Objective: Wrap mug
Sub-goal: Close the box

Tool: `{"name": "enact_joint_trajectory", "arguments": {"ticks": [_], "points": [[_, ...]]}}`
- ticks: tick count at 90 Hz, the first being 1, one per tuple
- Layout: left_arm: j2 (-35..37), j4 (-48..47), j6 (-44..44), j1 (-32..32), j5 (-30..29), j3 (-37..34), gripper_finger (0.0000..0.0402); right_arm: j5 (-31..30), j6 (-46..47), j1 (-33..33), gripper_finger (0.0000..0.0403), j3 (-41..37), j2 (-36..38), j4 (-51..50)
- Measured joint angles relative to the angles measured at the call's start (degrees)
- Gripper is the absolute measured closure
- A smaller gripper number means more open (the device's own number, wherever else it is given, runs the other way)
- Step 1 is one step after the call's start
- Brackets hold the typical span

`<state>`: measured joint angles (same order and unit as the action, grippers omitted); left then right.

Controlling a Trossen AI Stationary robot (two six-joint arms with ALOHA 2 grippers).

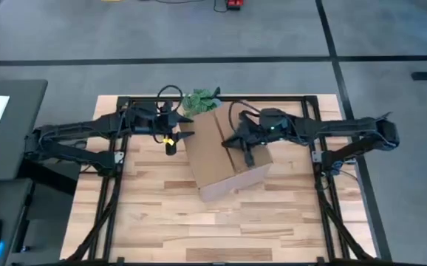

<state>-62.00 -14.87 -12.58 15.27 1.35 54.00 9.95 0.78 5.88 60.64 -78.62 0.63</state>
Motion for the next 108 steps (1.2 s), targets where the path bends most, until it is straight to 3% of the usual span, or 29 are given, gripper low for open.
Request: {"name": "enact_joint_trajectory", "arguments": {"ticks": [28, 47, 68, 79, 89, 108], "points": [[0.2, 0.7, 1.1, 0.2, 1.1, 0.0, 0.0228, 0.6, -0.5, 2.2, 0.0403, 0.2, -5.5, 3.5], [5.2, 1.2, 12.6, -0.7, 1.3, -0.3, 0.0228, 0.9, 0.7, 2.7, 0.0403, 0.2, -5.6, 3.3], [13.4, -12.7, 20.8, -2.4, 1.1, -0.2, 0.0228, 0.4, 2.6, 2.0, 0.0403, 0.2, -5.6, 2.4], [15.0, -15.8, 22.5, -4.3, -4.6, -3.5, 0.0228, -0.3, 2.9, 0.9, 0.0403, 0.2, -5.6, 2.4], [14.6, -9.2, 24.4, -6.2, -10.6, -10.2, 0.0228, -2.5, 3.3, -0.6, 0.0403, 0.2, -5.7, 2.4], [10.9, 10.1, 25.0, -6.7, -11.1, -18.2, 0.0228, -5.8, 7.1, -3.0, 0.0403, 0.2, -5.6, 1.6]]}}
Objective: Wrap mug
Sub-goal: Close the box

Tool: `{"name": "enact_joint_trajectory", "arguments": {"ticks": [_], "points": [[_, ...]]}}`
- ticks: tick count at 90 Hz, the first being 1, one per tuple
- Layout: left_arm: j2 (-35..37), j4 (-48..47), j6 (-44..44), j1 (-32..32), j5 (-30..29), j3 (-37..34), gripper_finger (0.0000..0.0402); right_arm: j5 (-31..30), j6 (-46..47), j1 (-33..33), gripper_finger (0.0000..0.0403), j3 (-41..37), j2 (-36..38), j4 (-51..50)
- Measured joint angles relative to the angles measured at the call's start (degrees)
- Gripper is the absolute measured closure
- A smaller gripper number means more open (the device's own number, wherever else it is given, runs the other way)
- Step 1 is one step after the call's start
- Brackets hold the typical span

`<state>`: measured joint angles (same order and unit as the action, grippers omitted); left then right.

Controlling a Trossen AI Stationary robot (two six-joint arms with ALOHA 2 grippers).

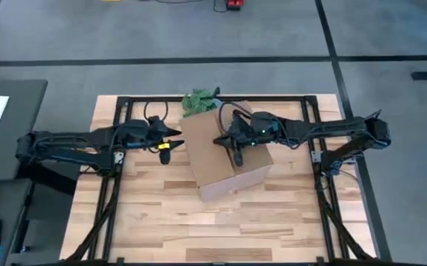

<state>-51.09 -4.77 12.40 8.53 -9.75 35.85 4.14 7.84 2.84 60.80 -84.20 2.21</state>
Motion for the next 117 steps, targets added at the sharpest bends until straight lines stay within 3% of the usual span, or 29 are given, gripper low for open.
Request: {"name": "enact_joint_trajectory", "arguments": {"ticks": [33, 63, 88, 117], "points": [[0.6, 0.6, -7.1, 4.2, -4.6, 0.3, 0.0228, -5.3, 5.6, -5.0, 0.0403, 0.0, -0.3, 0.4], [0.5, 2.0, -8.0, 5.5, -3.5, 0.3, 0.0228, -11.4, 7.5, -8.1, 0.0403, -0.1, -1.2, 3.4], [0.6, 2.9, -9.4, 5.5, -3.4, 0.3, 0.0228, -11.8, 7.8, -9.6, 0.0403, -0.3, -1.3, 5.5], [10.8, -2.3, -5.8, 1.1, -0.3, 2.1, 0.0228, -11.6, 7.2, -9.9, 0.0403, -0.2, -1.3, 4.1]]}}
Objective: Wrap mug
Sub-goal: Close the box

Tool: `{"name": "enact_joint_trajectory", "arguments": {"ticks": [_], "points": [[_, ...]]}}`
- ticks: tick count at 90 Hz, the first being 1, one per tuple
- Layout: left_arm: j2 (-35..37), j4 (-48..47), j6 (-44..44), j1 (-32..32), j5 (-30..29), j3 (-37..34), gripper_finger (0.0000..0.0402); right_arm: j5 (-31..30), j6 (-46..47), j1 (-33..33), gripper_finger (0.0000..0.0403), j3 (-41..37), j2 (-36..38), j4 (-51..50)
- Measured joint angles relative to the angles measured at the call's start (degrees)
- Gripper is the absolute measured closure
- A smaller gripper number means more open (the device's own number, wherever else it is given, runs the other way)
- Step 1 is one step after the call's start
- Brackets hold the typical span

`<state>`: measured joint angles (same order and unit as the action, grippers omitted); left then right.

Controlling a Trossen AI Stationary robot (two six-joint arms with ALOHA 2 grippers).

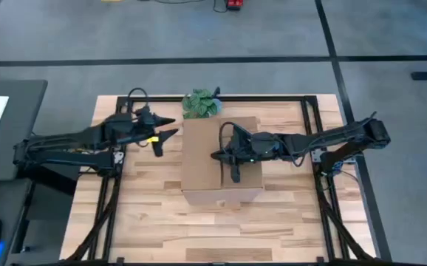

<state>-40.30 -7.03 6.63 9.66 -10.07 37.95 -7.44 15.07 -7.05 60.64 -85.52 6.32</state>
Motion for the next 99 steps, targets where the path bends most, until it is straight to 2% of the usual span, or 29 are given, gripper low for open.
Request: {"name": "enact_joint_trajectory", "arguments": {"ticks": [16, 32, 48, 56, 81, 99], "points": [[5.8, -7.9, 4.6, -6.3, 0.8, 0.0, 0.0228, 0.0, -0.1, 0.0, 0.0403, 0.0, 0.0, -0.1], [6.6, -13.5, 9.0, -13.0, -0.7, -0.1, 0.0228, 0.0, -2.0, 0.0, 0.0403, 0.0, 0.0, -0.2], [6.1, -5.2, 3.5, -20.7, -8.4, -4.2, 0.0228, 0.0, -2.5, -0.1, 0.0403, 0.0, 0.0, -0.2], [8.1, -1.3, 1.6, -22.4, -12.2, -7.4, 0.0228, 0.0, -2.6, -0.4, 0.0403, 0.0, 0.0, -0.2], [25.9, -1.4, 4.0, -21.1, -13.3, -17.0, 0.0228, -0.2, -2.9, -0.6, 0.0403, 0.0, 0.0, -0.2], [38.7, -6.1, 4.1, -20.3, -13.1, -19.2, 0.0228, -0.2, -3.4, -0.5, 0.0403, 0.0, 0.0, -0.2]]}}
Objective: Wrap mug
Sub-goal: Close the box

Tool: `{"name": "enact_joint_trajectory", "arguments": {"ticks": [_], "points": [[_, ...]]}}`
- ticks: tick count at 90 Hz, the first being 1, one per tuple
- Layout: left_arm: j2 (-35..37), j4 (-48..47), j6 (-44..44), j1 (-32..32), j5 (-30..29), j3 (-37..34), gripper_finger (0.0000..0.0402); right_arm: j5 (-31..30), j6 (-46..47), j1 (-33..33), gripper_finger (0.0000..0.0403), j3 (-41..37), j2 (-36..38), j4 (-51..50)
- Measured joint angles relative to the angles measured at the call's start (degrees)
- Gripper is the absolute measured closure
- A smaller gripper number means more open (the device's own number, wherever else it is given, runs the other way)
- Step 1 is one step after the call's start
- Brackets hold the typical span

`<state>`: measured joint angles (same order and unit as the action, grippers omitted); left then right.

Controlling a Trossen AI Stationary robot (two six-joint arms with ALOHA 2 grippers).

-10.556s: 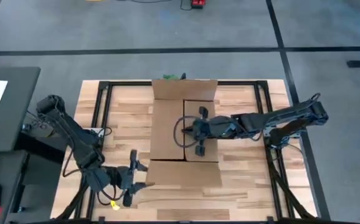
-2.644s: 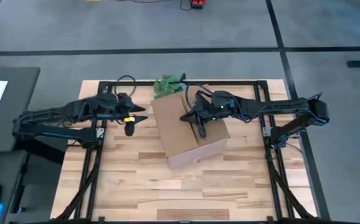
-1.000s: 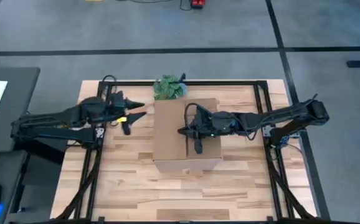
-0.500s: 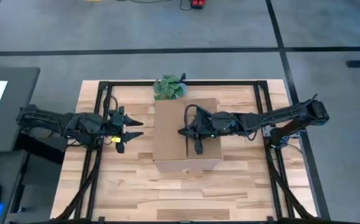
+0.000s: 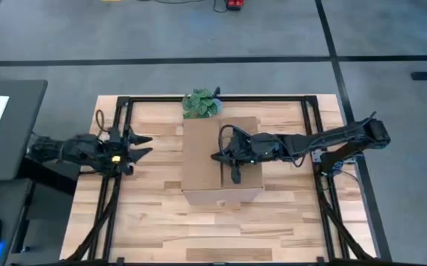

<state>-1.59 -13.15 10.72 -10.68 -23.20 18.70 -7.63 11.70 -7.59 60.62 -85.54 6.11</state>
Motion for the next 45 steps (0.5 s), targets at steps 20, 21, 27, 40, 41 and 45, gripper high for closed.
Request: {"name": "enact_joint_trajectory", "arguments": {"ticks": [20, 21, 27, 40, 41, 45], "points": [[1.1, -4.0, 0.1, 0.1, 0.3, -0.8, 0.0228, 0.0, -0.3, 0.1, 0.0403, 0.0, 0.0, 0.2], [1.2, -3.8, 0.1, 0.1, 0.4, -1.0, 0.0228, 0.0, -0.3, 0.1, 0.0403, 0.0, 0.0, 0.2], [1.6, -3.8, 0.3, 0.1, 0.4, -2.4, 0.0228, 0.0, -0.3, 0.1, 0.0403, 0.0, 0.0, 0.3], [1.4, 3.8, 0.7, 0.2, 2.8, -6.7, 0.0228, 0.0, -0.4, 0.1, 0.0403, 0.0, 0.0, 0.4], [1.4, 4.7, 0.7, 0.3, 3.1, -7.2, 0.0228, 0.0, -0.4, 0.1, 0.0403, 0.0, 0.0, 0.4], [1.4, 8.2, 0.6, 0.8, 4.7, -9.2, 0.0228, 0.0, -0.3, 0.1, 0.0403, 0.0, 0.0, 0.6]]}}
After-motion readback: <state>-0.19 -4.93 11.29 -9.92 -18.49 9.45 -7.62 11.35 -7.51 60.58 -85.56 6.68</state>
